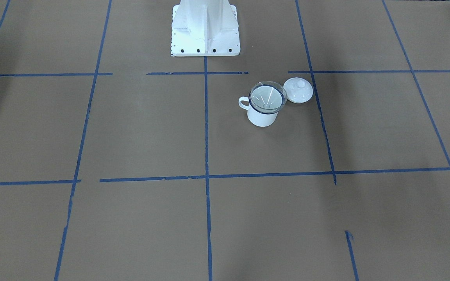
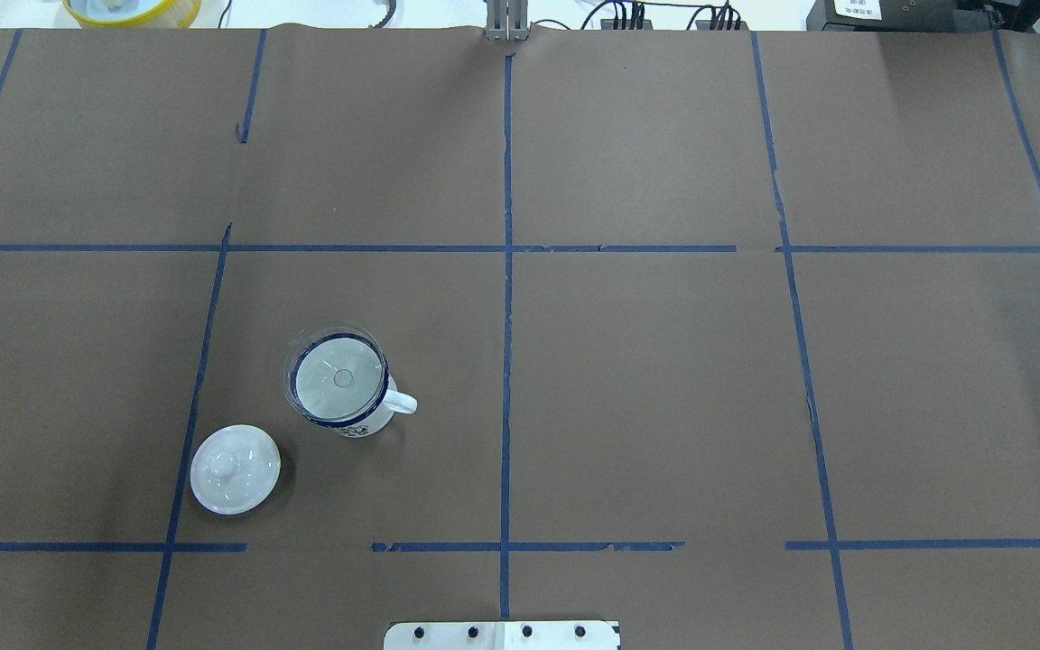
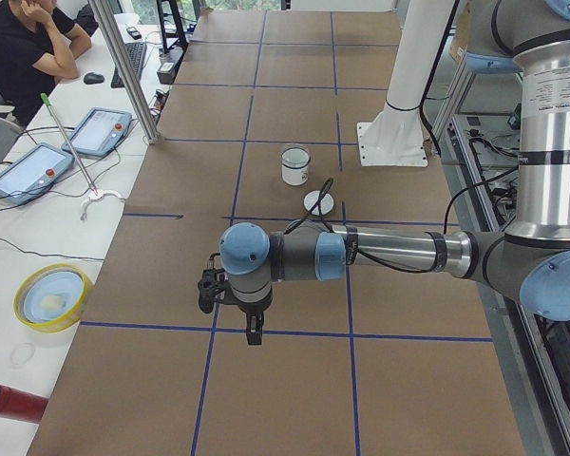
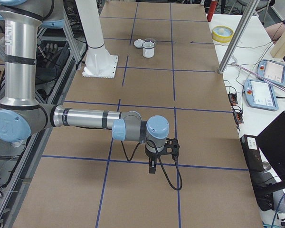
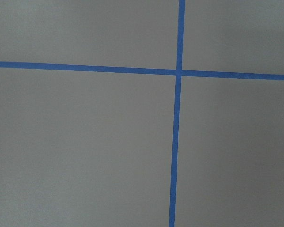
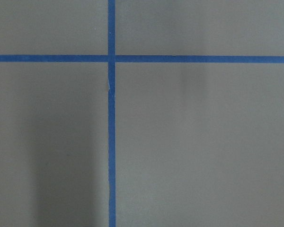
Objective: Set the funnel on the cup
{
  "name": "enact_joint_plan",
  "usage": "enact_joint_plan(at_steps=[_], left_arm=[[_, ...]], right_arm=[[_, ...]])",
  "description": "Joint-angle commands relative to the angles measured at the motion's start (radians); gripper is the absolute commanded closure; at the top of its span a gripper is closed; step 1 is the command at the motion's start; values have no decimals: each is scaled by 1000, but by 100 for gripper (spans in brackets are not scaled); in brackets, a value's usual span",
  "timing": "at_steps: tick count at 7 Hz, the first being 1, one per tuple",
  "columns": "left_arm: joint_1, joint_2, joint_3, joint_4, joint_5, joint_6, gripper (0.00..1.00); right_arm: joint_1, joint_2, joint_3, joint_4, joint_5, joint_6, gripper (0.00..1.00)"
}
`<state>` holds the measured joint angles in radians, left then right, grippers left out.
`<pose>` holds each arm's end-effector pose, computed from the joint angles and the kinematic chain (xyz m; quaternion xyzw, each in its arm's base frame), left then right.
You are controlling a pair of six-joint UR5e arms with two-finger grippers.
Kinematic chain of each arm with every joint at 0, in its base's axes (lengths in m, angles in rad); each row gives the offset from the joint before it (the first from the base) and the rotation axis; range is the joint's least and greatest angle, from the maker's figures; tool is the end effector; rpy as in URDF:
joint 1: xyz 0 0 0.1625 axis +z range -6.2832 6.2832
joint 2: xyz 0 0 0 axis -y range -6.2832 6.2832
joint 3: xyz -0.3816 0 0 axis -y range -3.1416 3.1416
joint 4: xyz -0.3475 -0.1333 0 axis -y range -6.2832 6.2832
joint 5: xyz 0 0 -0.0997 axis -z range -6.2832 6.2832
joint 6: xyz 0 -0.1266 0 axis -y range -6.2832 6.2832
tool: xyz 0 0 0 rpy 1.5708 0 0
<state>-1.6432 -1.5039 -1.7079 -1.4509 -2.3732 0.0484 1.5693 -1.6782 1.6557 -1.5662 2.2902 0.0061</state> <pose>-0.0723 -0.4122 0.6117 0.0007 0.3911 -0.0207 0.9201 0.0493 -0.4046 0.6467 -0.0097 -0.3519 0.0053 0.9360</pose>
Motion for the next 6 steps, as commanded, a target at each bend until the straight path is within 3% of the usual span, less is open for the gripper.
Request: enact_joint_plan(at_steps=[1,3,6], left_arm=[[-1,-1,10,-2,5,8,0],[-1,1,-4,-11,62,15,0],[-1,-2,-9,-9,51,44,0]], right_arm=[[0,0,0,0,0,0,0],[0,0,0,0,0,0,0],[0,0,1,0,0,0,0]])
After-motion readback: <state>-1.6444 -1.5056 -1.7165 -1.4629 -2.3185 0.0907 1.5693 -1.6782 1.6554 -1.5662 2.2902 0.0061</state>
